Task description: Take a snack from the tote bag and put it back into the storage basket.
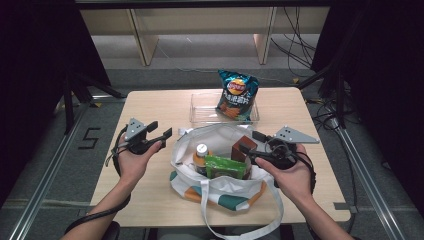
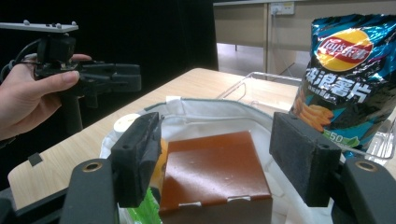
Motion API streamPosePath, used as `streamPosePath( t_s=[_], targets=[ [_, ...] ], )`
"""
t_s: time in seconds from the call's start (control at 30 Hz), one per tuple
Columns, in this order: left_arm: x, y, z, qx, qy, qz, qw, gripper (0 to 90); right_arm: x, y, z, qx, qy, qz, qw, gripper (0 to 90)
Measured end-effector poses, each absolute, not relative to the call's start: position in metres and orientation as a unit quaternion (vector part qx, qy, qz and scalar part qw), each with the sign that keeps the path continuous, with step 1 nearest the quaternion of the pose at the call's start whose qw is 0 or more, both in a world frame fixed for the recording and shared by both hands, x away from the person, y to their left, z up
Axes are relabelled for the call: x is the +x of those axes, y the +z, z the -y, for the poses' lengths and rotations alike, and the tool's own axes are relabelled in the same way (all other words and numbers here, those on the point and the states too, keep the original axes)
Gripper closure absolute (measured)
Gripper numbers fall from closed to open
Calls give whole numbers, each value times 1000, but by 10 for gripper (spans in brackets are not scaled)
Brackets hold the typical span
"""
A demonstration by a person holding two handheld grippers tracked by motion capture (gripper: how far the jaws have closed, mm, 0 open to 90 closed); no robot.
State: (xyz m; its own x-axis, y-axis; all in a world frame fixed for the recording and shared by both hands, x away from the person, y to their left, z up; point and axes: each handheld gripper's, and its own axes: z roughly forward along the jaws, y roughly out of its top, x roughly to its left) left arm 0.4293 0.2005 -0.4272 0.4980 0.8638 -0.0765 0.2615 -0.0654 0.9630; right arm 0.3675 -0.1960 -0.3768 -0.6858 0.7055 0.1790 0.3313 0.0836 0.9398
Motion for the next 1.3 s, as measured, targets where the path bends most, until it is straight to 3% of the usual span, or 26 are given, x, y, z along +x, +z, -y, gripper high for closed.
streamPosePath(
  t_s=[0.93,1.3],
  targets=[
    [429,-427,-201,675,278,-417,541,355,370,-399,187,363,545,-738,163,320],
    [430,-427,-201,676,277,-416,542,356,371,-408,183,352,543,-741,178,354]
  ],
)
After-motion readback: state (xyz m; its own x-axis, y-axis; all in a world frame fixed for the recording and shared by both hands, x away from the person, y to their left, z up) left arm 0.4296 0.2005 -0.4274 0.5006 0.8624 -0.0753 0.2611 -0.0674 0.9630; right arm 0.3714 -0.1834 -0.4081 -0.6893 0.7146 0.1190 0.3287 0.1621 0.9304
